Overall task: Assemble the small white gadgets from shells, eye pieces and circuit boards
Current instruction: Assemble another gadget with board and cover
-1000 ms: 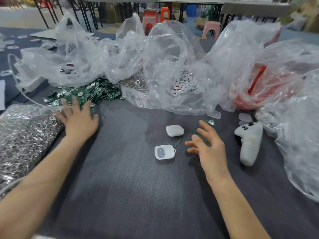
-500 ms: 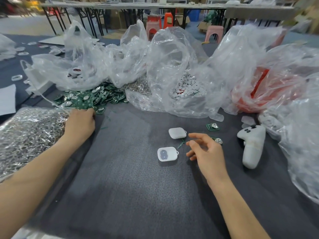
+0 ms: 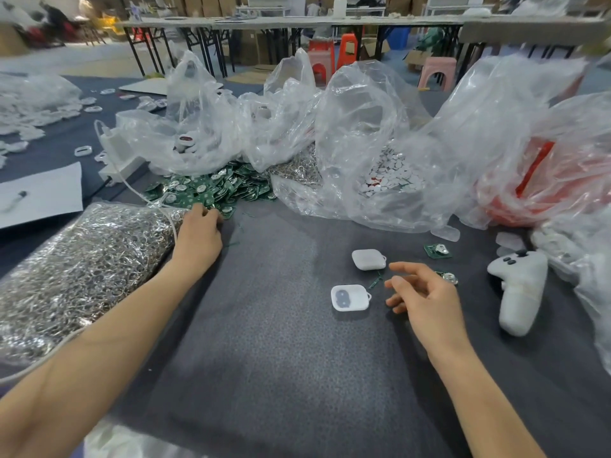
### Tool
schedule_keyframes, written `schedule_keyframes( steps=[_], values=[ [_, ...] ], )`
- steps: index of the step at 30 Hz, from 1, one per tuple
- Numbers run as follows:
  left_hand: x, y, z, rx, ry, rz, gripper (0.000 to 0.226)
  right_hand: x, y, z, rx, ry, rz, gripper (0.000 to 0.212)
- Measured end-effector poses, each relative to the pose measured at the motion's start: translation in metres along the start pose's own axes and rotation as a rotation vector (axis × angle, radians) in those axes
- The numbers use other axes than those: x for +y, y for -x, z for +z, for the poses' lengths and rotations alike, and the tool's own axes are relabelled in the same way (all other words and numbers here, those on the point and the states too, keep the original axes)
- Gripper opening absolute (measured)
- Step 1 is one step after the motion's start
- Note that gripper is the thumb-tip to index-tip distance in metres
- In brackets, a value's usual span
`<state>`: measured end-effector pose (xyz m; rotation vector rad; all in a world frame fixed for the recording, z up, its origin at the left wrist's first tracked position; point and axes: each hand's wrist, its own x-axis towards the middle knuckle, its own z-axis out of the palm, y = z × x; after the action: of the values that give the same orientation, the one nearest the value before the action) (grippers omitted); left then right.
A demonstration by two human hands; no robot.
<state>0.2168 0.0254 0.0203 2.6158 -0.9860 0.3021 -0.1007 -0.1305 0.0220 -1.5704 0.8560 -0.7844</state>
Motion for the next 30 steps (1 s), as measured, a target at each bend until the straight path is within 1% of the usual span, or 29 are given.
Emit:
schedule_keyframes(
  steps=[2,4,7,10,12,14,15,17,19,21,24,26,30],
  values=[
    [0.001,0.003,0.004,0.026,0.001,0.060,0.027,0.000,0.000,0.000,0.002,0.000,0.001,0.030],
    [-0.001,0.003,0.007,0.052,-0.012,0.081,0.032,0.001,0.000,-0.001,0.008,0.000,0.002,0.030],
    [-0.007,-0.001,0.008,0.055,-0.062,0.080,0.025,0.001,0.000,-0.001,0.015,0.009,0.009,0.029],
    [-0.004,-0.001,0.006,0.007,0.010,0.051,0.029,0.001,0.000,-0.001,0.017,0.022,0.015,0.028],
    [0.010,0.003,0.004,-0.016,0.107,0.037,0.036,-0.001,0.000,-0.001,0.015,0.014,0.022,0.026],
    [0.041,0.016,-0.001,-0.016,0.314,0.054,0.044,-0.004,0.002,0.000,0.000,-0.022,0.035,0.021],
    [0.063,0.025,-0.006,-0.023,0.467,0.091,0.049,-0.007,0.002,0.000,-0.017,-0.065,0.045,0.017],
    [0.110,0.051,-0.013,-0.092,0.780,0.208,0.063,-0.012,0.005,0.001,-0.060,-0.192,0.072,0.012],
    [0.150,0.077,-0.009,-0.141,0.959,0.335,0.075,-0.017,0.008,0.001,-0.090,-0.296,0.087,0.015],
    [0.173,0.096,-0.001,-0.133,1.037,0.392,0.081,-0.020,0.010,0.000,-0.098,-0.335,0.084,0.015],
    [0.178,0.107,0.010,-0.104,1.087,0.365,0.088,-0.020,0.010,-0.003,-0.115,-0.293,0.080,0.012],
    [0.175,0.109,0.013,-0.104,1.076,0.369,0.087,-0.020,0.009,-0.003,-0.140,-0.272,0.094,0.013],
    [0.172,0.110,0.014,-0.158,1.119,0.362,0.084,-0.019,0.010,0.000,-0.151,-0.265,0.116,0.014]
  ],
)
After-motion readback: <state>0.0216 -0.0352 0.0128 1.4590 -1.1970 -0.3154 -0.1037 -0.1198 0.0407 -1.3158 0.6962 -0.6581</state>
